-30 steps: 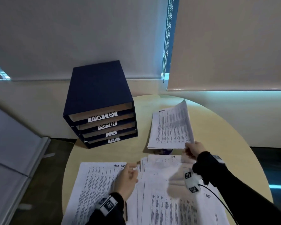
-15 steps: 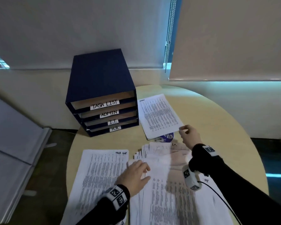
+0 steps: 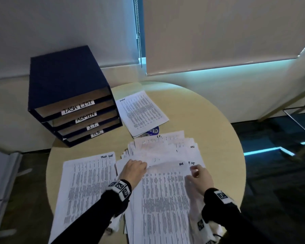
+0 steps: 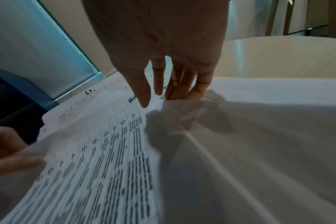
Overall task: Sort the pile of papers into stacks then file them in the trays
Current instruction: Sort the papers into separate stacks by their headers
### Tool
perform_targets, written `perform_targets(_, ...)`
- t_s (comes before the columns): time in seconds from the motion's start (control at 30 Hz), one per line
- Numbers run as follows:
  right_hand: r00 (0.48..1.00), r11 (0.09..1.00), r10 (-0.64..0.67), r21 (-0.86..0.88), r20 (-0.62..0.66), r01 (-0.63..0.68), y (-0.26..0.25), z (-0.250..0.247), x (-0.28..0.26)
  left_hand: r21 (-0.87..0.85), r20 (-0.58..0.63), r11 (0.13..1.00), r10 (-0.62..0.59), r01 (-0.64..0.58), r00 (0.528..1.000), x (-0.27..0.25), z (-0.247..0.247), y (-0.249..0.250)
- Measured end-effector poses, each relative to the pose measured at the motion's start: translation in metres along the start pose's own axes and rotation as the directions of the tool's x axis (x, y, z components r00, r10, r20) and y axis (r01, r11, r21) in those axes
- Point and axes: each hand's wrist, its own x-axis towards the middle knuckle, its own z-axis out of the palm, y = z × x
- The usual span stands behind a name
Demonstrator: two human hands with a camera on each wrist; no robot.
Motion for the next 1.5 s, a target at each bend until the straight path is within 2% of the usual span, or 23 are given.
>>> perform_targets(0.1, 1.0, 0.999, 0.0, -0.053, -0.021, -0.001, -0.004, 0.002, 0.001, 0.071, -0.026, 0.997, 0.04, -0.038, 0.999, -0.007, -0.001, -0.006)
perform_targets(0.17, 1.0, 0.998, -0.017, -0.061, -0.015, 0.016, -0.008, 0.001, 0.002, -0.028, -0.104, 0.999, 0.043, -0.046, 0.994, -0.017, -0.001, -0.002)
perform_targets(0.23, 1.0, 0.999, -0.02, -0.027, -0.013, 0.02, -0.01, -0.002, 0.003, -0.211, -0.201, 0.975, 0.028, -0.071, 0.979, -0.028, -0.009, 0.003)
perform_targets(0.3, 0.999, 0.999, -0.032, -0.018, 0.002, 0.032, -0.014, -0.005, 0.004, -0.404, -0.131, 0.915, -0.066, 0.007, 0.989, -0.034, -0.012, 0.003)
perform_targets(0.37, 0.998, 0.998, -0.06, -0.001, -0.01, 0.06, -0.017, -0.005, 0.001, -0.513, -0.09, 0.856, -0.128, 0.064, 0.988, -0.039, -0.012, 0.004)
perform_targets(0.53, 0.992, 0.986, -0.086, 0.134, -0.088, 0.097, -0.015, -0.001, -0.008, -0.607, -0.051, 0.773, -0.271, 0.185, 0.961, -0.039, -0.008, 0.005)
perform_targets(0.6, 0.99, 0.979, -0.094, 0.17, -0.101, 0.11, -0.013, 0.0, -0.012, -0.665, 0.0, 0.698, -0.356, 0.266, 0.935, -0.035, -0.002, 0.003)
perform_targets(0.67, 0.984, 0.981, -0.124, 0.136, -0.125, 0.14, -0.012, 0.0, -0.016, -0.748, 0.085, 0.576, -0.413, 0.332, 0.907, -0.032, 0.0, 0.001)
perform_targets(0.83, 0.973, 0.973, -0.183, 0.112, -0.143, 0.2, -0.009, -0.008, -0.02, -0.875, 0.198, 0.334, -0.416, 0.351, 0.888, -0.028, -0.003, -0.012)
perform_targets(0.9, 0.976, 0.97, -0.198, 0.123, -0.096, 0.209, -0.01, -0.012, -0.025, -0.902, 0.215, 0.253, -0.438, 0.349, 0.873, -0.027, 0.0, -0.021)
perform_targets(0.97, 0.973, 0.966, -0.228, 0.119, -0.037, 0.231, -0.009, -0.013, -0.031, -0.901, 0.232, 0.246, -0.426, 0.358, 0.875, -0.028, 0.002, -0.023)
perform_targets(1.03, 0.971, 0.965, -0.237, 0.115, -0.012, 0.237, -0.009, -0.012, -0.034, -0.895, 0.251, 0.269, -0.356, 0.356, 0.9, -0.029, 0.0, -0.018)
perform_targets(1.13, 0.981, 0.969, -0.194, 0.16, 0.011, 0.189, -0.01, -0.008, -0.034, -0.856, 0.304, 0.369, -0.206, 0.362, 0.93, -0.029, -0.001, -0.008)
perform_targets(1.23, 0.991, 0.966, -0.134, 0.225, 0.026, 0.125, -0.01, -0.005, -0.033, -0.825, 0.316, 0.44, -0.163, 0.356, 0.935, -0.028, 0.001, -0.001)
perform_targets(1.37, 0.996, 0.939, -0.085, 0.337, 0.042, 0.066, -0.009, -0.007, -0.029, -0.865, 0.315, 0.385, -0.079, 0.32, 0.946, -0.029, -0.005, 0.006)
perform_targets(1.43, 0.99, 0.954, -0.118, 0.287, 0.078, 0.091, -0.01, -0.007, -0.027, -0.859, 0.323, 0.384, -0.109, 0.339, 0.94, -0.028, -0.002, 0.007)
perform_targets(1.5, 0.985, 0.97, -0.151, 0.203, 0.079, 0.132, -0.008, -0.005, -0.025, -0.822, 0.282, 0.431, -0.26, 0.373, 0.923, -0.023, 0.006, 0.007)
